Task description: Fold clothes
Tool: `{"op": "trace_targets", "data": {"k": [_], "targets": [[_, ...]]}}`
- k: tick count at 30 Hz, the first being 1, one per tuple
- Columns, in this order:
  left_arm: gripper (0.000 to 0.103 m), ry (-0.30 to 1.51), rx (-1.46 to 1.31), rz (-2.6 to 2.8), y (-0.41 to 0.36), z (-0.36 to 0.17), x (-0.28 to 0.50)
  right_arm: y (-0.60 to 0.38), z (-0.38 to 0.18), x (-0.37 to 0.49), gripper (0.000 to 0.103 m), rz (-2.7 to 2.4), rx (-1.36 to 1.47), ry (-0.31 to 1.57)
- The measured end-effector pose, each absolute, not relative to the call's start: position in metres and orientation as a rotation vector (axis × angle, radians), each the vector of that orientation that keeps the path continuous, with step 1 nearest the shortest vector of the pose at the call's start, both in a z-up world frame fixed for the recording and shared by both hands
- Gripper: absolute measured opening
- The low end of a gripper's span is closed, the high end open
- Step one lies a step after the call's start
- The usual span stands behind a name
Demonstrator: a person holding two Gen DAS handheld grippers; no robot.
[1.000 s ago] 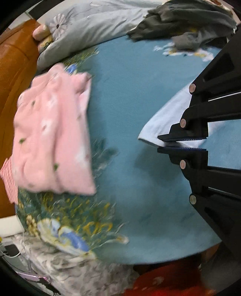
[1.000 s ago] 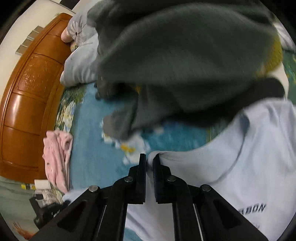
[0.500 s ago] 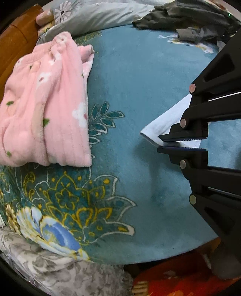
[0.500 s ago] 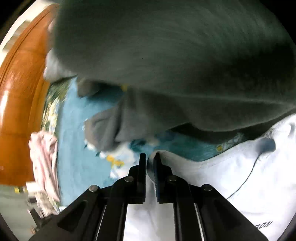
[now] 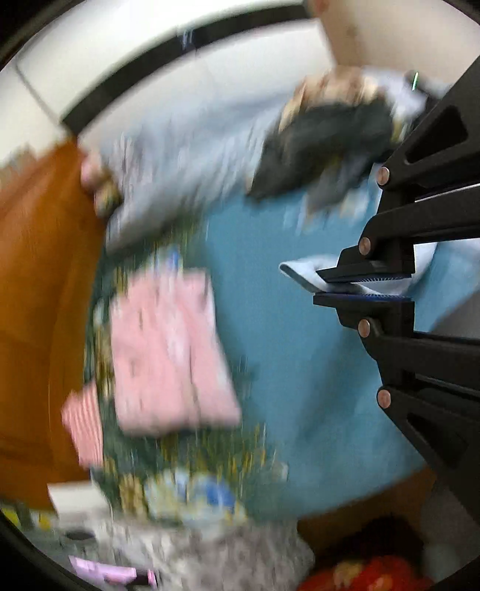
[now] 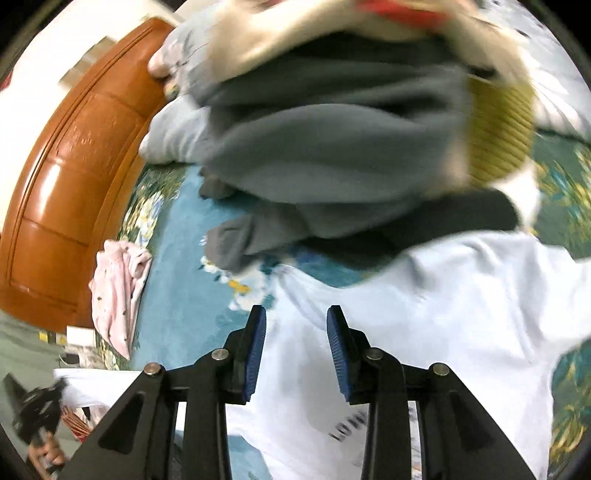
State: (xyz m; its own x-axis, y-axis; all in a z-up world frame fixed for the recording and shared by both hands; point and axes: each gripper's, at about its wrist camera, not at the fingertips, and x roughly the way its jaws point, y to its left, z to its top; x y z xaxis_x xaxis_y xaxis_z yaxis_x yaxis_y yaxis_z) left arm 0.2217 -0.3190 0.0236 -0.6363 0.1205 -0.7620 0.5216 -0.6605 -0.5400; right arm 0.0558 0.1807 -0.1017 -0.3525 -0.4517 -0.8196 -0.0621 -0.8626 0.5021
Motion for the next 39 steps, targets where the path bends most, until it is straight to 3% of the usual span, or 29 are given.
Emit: {"op": "trace_targets", "data": {"k": [2, 8, 14, 17, 23, 25, 28, 32, 36, 39], "targets": [[0.006, 1.22, 1.2, -2.52, -0.29, 0.052, 0.211, 0.202, -0.101, 0.067, 0.035, -2.313, 1.631, -0.699], [0.006, 1.037, 1.454, -2.812, -0.153, 0.084, 0.138, 0.248, -0.114, 0.086, 0.035, -2.301, 1.645, -0.861], [0.006, 0.926, 1.785, -2.837, -0.024, 0.031, 0.079, 0.271, -0.116, 0.1, 0.035, -2.289, 1.63, -0.856], [0.006, 0.721, 1.88, -2.784, 0.036, -0.009, 0.053, 0.288, -0.123, 0.107, 0.035, -2.302, 1.649, -0.867], [0.008, 0.502, 2.186, -2.641, 0.107, -0.086, 0.023, 0.325, -0.14, 0.126, 0.035, -2.338, 1.697, -0.929], [0.009, 0.421, 2.258, -2.626, 0.116, -0.096, 0.024, 0.333, -0.146, 0.129, 0.035, -2.337, 1.722, -0.941], [0.014, 0.578, 2.268, -2.643, 0.09, -0.092, 0.039, 0.336, -0.152, 0.127, 0.035, -2.313, 1.703, -0.992], [0.028, 0.61, 2.054, -2.619, 0.018, -0.093, 0.065, 0.34, -0.159, 0.125, 0.036, -2.28, 1.678, -1.059], [0.029, 0.616, 2.018, -2.5, -0.025, -0.11, 0.079, 0.33, -0.163, 0.119, 0.045, -2.256, 1.668, -1.059], [0.029, 0.807, 1.989, -2.479, -0.035, -0.113, 0.086, 0.307, -0.159, 0.114, 0.046, -2.229, 1.663, -0.995]]}}
